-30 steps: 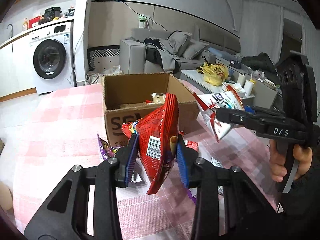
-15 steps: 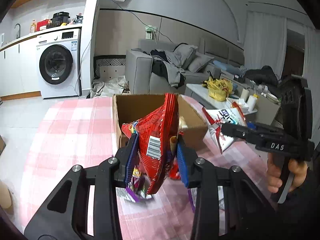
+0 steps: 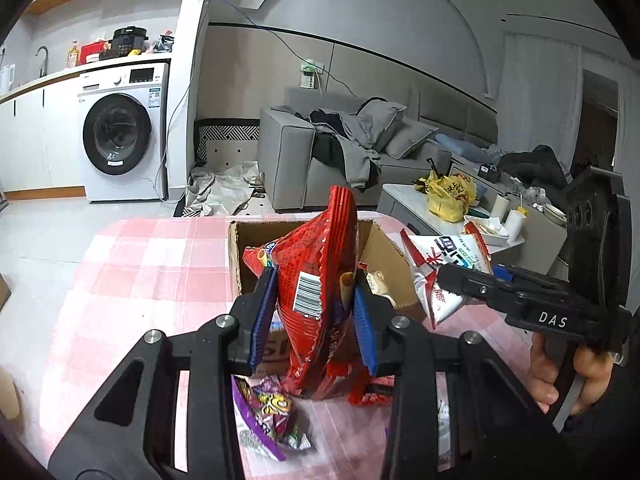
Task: Organize snacks
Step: 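Lift both bags and carry them over the cardboard box, then open both grippers to drop the bags into the box, then move both grippers back toward the remaining snacks beside the box, then grasp the silver snack bag with the right gripper while the left gripper grasps the purple bag, then lift both bags and carry them over the cardboard box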
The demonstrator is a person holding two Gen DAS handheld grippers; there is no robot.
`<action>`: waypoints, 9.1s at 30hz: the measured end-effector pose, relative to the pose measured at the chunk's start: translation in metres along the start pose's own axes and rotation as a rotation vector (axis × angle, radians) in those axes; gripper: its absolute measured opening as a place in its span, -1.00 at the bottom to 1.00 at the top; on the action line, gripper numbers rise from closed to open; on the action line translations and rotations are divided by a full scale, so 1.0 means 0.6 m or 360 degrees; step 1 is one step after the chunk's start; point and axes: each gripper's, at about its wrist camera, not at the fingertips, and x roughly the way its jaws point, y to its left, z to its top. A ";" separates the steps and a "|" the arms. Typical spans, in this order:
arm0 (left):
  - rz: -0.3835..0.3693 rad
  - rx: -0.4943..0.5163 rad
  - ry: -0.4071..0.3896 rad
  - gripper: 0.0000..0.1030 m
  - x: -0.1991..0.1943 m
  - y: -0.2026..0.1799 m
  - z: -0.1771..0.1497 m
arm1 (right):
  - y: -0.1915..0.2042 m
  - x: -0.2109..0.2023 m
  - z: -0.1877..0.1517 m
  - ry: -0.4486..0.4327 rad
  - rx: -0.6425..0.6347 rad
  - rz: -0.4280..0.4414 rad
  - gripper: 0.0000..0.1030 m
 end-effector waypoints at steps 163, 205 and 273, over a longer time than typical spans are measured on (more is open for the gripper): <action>0.0262 -0.0205 0.0604 0.50 0.295 0.054 -0.227 | -0.047 0.026 -0.184 0.0413 0.0027 0.0043 0.14; 0.0057 -0.0087 0.0285 -0.10 0.084 -0.010 -0.198 | 0.025 -0.029 -0.140 0.0183 -0.0143 -0.0010 0.14; 0.0137 0.0075 0.0109 -0.09 0.291 -0.017 0.048 | -0.001 0.123 0.040 0.0104 -0.0075 -0.0046 0.14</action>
